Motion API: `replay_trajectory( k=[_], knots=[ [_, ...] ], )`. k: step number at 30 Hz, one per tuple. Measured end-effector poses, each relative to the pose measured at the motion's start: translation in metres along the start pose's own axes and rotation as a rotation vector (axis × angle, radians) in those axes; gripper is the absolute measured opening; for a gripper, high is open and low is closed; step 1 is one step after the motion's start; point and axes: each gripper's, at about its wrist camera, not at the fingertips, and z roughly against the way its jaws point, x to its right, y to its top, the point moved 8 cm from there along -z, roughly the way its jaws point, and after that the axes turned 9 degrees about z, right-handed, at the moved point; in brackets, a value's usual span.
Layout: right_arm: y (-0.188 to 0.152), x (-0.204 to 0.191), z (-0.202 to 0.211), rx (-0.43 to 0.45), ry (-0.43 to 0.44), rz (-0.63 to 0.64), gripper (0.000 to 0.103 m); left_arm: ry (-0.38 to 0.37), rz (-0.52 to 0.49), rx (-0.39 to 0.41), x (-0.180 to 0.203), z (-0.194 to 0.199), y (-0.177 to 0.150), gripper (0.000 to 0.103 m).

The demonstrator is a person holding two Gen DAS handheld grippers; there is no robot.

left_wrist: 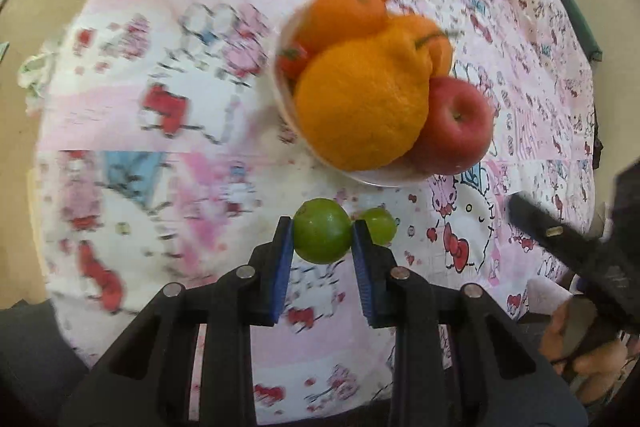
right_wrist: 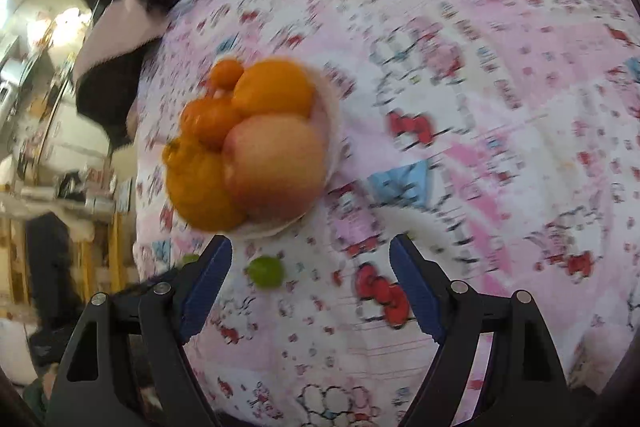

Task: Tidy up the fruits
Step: 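Grasp the other green lime with the right tool while the left tool holds its lime, then carry both limes over the plate with both tools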

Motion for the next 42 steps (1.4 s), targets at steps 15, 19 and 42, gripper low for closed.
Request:
replay_trajectory(
  k=[15,19,42],
  knots=[
    [-0.030,-0.054,-0.090,-0.192,-0.046,0.205,0.049,0.013,0.105,0.135,-0.052,0.044,0.013,0.025],
    [-0.030,-0.055,-0.097,-0.191,-0.075,0.246,0.041,0.016,0.110,0.141,-0.054,0.043,0.013,0.025],
    [0.030,-0.043,0.025,0.124,0.079,0.131,0.033,0.016,0.107,0.147,-0.051,0.039,0.015,0.025]
  ],
)
